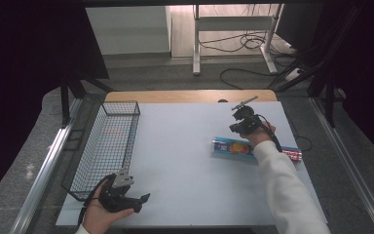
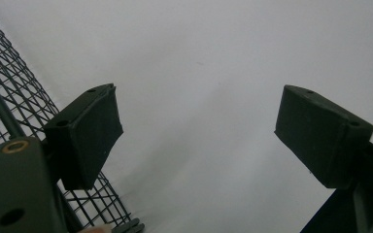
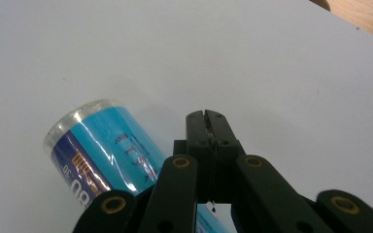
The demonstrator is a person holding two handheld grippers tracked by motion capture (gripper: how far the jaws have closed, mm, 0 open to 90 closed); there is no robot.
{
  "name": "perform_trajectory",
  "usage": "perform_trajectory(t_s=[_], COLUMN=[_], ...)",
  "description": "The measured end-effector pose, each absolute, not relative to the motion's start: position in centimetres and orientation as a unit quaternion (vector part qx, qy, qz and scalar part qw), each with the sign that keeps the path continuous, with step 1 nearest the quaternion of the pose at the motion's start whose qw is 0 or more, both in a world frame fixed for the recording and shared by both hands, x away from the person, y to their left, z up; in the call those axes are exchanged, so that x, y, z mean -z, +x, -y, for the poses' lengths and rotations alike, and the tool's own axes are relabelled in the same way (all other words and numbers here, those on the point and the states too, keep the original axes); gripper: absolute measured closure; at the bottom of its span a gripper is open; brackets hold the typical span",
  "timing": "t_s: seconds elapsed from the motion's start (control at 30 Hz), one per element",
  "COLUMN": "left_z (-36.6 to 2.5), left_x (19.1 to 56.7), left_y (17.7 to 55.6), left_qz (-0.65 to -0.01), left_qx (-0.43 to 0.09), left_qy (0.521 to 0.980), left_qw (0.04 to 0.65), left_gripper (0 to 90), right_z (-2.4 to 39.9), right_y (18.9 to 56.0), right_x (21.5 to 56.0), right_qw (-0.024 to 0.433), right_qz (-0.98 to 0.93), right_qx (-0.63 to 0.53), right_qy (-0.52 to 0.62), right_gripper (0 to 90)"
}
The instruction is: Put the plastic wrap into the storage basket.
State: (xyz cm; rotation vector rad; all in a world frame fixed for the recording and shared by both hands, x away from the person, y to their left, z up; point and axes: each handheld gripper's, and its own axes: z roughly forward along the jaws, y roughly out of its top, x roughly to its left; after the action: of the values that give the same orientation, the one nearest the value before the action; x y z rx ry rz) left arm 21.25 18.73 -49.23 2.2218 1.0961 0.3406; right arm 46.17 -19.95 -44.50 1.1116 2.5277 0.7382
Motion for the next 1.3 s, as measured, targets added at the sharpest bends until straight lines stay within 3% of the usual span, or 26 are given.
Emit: perform_trajectory(t_s=[0.77,1.13,1.17,1.3], left_z=[-18.6,-18.6,-18.6,-18.4], left_x=[49.0,48.9,48.9,48.9], left_y=[21.1,21.0,21.0,21.0], left_qz=[-0.412,-0.412,-0.412,-0.41], left_qx=[-0.131,-0.133,-0.132,-0.132], left_qy=[0.843,0.842,0.842,0.844], left_qw=[0.321,0.322,0.321,0.32], left_gripper=[16.5,16.5,16.5,16.5], right_z=[15.8,14.4,14.3,14.3], right_y=[46.9,42.1,40.9,40.0], right_x=[47.1,48.9,49.0,49.1], right_qw=[0.105,0.103,0.15,0.147], right_qz=[-0.919,-0.927,-0.923,-0.927], right_qx=[-0.192,-0.223,-0.221,-0.223], right_qy=[0.328,0.283,0.276,0.265], right_gripper=[89.7,89.7,89.7,89.7])
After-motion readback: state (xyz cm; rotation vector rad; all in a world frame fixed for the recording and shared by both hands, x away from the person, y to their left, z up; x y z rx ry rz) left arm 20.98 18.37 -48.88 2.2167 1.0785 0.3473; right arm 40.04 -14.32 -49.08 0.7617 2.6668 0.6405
